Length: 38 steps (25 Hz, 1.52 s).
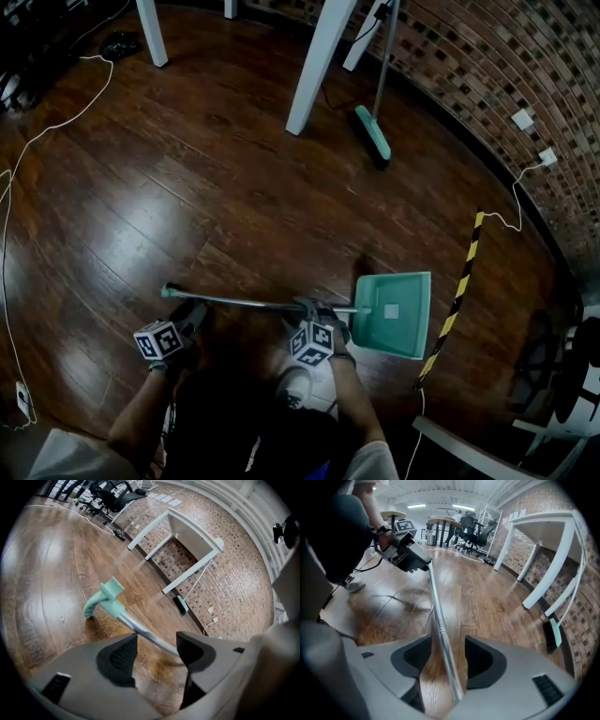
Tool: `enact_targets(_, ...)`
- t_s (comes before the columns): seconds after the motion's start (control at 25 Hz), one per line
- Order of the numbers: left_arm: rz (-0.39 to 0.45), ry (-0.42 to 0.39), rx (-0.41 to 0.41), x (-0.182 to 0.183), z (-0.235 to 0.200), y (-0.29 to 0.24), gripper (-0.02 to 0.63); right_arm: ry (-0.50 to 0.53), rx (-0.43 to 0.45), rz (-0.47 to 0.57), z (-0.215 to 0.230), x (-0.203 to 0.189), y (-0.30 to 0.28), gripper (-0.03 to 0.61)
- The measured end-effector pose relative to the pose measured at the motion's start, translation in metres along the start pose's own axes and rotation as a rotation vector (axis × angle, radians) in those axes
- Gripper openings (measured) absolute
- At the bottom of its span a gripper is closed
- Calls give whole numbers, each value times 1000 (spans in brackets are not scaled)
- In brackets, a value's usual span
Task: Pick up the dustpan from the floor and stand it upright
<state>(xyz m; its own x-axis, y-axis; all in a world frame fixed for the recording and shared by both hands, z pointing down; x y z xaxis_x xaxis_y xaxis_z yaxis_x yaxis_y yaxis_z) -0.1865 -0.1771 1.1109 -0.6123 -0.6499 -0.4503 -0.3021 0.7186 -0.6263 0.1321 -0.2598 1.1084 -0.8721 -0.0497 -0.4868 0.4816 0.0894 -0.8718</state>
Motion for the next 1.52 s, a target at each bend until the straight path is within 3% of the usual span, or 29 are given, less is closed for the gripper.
enact_targets(0.44,97,155,45,7,-7,-23,267,-13,61,-100,4,-7,-44,218)
enact_targets(0.52,114,192,65,6,-9,-25,210,-20,45,-111,4,-10,-48,184)
enact_targets(0.64,111,196,57,6,-10,-32,195,-24,12,-114,9,-9,-47,97)
enact_targets(0.8,100,198,48,7,-10,-39,215,-11,25,-113,5,-8,-46,97)
enact_targets(0.88,113,198,55,10,-7,-38,174,-14,16,-103,5,-8,-42,97)
enact_targets(1.08,180,197,23,28,7,-27,141,-29,-26,-52,9,2,-32,98)
enact_targets(1.32,285,48,-31,86,71,1,130,-89,-137,97,21,25,5,98)
enact_targets(1.52,420,-178,-120,149,161,35,120,-154,-261,288,35,49,48,95)
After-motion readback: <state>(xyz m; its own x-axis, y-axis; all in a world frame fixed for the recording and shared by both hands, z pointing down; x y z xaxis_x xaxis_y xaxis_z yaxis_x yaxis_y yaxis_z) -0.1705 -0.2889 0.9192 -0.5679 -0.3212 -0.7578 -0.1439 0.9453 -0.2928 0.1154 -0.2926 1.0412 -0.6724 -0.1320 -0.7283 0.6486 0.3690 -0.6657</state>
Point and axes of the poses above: the fingertips, and each gripper's own axes: y backward along the fingers, z to its right, x out of its top, the point moved 10 cm from there along y, backward along the fingers, and after that the axes turned 9 degrees about x, right-handed, at the moved point
